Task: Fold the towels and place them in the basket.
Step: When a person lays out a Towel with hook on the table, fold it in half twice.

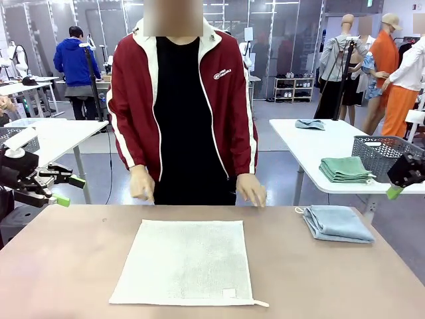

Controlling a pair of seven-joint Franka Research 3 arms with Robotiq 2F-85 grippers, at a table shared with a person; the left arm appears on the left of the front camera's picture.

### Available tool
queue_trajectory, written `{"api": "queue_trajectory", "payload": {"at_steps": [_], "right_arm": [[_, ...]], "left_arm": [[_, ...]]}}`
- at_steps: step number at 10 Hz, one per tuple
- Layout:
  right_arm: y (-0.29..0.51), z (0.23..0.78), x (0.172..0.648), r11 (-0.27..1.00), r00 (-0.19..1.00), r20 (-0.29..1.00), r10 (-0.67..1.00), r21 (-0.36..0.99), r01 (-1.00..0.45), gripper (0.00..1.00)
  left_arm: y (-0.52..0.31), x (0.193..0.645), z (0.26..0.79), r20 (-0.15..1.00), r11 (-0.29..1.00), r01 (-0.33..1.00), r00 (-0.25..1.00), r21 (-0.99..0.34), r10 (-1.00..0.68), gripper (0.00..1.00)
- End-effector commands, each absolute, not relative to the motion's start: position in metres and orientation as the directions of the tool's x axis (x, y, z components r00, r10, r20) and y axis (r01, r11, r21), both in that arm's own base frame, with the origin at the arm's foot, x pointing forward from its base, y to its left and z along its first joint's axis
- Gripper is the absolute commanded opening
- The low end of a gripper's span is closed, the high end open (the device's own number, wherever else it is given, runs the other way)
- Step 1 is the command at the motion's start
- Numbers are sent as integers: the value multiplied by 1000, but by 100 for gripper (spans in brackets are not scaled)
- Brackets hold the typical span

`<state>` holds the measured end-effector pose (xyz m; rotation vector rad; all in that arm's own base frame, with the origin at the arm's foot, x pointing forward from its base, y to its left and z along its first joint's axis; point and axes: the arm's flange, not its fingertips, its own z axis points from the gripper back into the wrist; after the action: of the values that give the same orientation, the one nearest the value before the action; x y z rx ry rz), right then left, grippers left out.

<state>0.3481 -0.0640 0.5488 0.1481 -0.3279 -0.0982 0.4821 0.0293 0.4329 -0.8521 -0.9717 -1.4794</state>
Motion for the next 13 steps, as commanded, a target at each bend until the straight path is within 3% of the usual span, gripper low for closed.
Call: {"api": "queue_trajectory", "payload": {"at_steps": [1, 4, 8, 11, 13], "right_arm": [[-66, 551, 352, 984, 940, 317, -126, 157, 79, 84], [-64, 549, 348, 984, 942, 313, -120, 161, 72, 85], [20, 581, 364, 968, 907, 339, 249, -120, -221, 85], [110, 569, 368, 772, 740, 231, 632, -276, -573, 85], [166, 544, 367, 547, 538, 118, 835, -290, -785, 85]], "left_arm": [[29, 479, 434, 911, -44, 992, -126, 118, -394, 84], [29, 482, 433, 909, -45, 992, -123, 115, -399, 84], [-28, 467, 528, 741, -103, 992, -121, 70, -660, 84], [-91, 449, 562, 566, -101, 994, -66, -30, -821, 84], [-128, 437, 556, 462, -88, 993, -44, -74, -886, 84]]}}
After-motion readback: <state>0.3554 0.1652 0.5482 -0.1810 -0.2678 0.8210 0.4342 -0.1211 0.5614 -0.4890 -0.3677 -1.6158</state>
